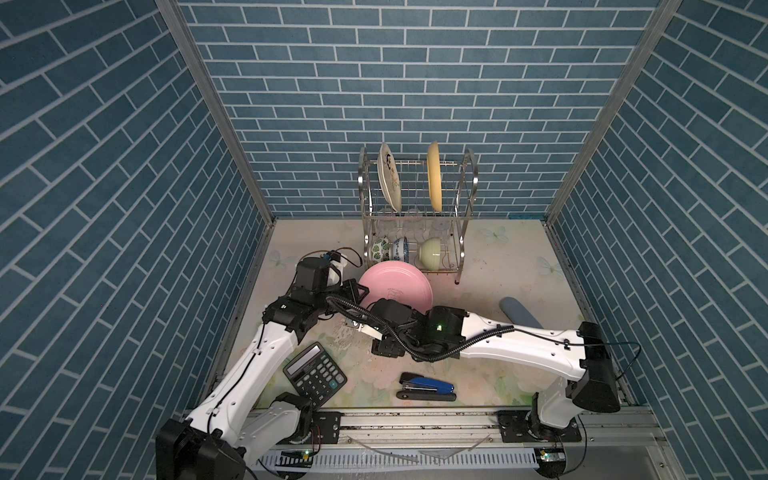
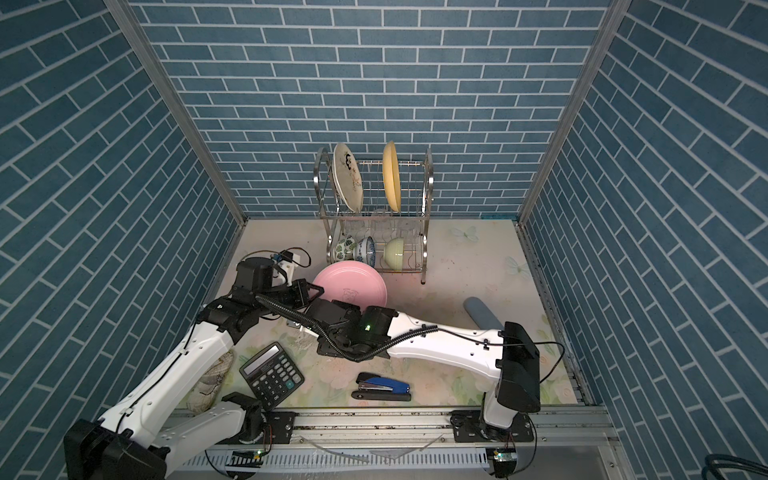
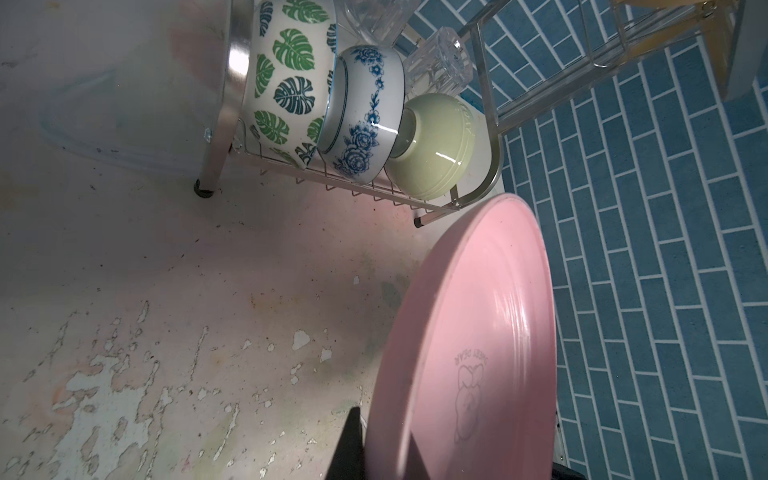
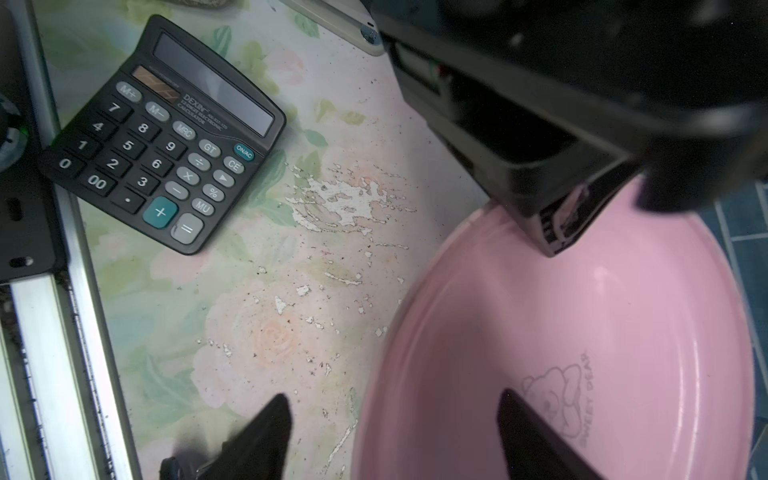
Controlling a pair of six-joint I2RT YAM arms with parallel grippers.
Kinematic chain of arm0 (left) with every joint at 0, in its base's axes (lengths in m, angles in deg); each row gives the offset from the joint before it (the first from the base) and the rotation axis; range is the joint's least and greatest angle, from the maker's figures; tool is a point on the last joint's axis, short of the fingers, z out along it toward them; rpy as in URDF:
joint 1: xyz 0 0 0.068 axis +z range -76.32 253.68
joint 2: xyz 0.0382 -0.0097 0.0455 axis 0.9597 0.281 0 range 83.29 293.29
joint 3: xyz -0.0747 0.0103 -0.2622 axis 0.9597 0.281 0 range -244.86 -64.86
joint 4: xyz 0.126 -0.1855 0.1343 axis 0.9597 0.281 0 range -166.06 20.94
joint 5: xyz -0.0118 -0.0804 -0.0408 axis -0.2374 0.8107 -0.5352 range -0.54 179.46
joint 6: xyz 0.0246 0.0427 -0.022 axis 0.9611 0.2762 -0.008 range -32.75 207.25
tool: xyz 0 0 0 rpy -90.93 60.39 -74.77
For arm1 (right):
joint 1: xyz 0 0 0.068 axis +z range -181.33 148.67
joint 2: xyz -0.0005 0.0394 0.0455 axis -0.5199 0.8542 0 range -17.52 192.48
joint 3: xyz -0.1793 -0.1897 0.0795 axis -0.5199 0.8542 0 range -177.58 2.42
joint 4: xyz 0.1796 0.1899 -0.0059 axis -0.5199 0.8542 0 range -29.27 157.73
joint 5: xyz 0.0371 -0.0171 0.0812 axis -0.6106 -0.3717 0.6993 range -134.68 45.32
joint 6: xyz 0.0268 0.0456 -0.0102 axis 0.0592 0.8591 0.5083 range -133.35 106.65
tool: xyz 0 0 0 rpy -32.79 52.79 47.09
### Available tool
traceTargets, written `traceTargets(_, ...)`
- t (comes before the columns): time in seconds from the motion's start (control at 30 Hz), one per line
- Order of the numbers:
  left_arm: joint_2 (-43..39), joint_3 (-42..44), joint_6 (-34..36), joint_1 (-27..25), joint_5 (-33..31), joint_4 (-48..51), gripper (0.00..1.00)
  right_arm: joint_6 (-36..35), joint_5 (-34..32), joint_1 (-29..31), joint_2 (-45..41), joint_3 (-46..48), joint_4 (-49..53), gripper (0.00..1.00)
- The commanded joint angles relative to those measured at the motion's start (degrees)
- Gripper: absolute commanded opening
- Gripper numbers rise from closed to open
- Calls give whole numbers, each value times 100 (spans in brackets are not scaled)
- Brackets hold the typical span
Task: Unload the mixed dishes from the dish rack
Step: 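Lower the pink plate onto the table with the right gripper while the left grips it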
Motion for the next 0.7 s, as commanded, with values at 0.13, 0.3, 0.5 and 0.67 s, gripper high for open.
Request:
traceTargets(0.13, -308, 241, 112, -24, -179, -73, 0, 790, 2547, -483, -941, 446, -722, 97)
traceTargets(0.3, -281, 444, 13, -24, -140, -477, 0, 2235, 3258, -1493, -2001, 1505, -2006, 97)
traceTargets(0.5, -217, 604, 82, -20, -130, -741, 0, 3672, 1867, -2298, -2998, 2858, -2502, 72)
traceTargets(0.67, -43, 994, 18, -24, -213, -1267, 0, 4726, 1663, -2796, -2990, 3374, -2326, 54)
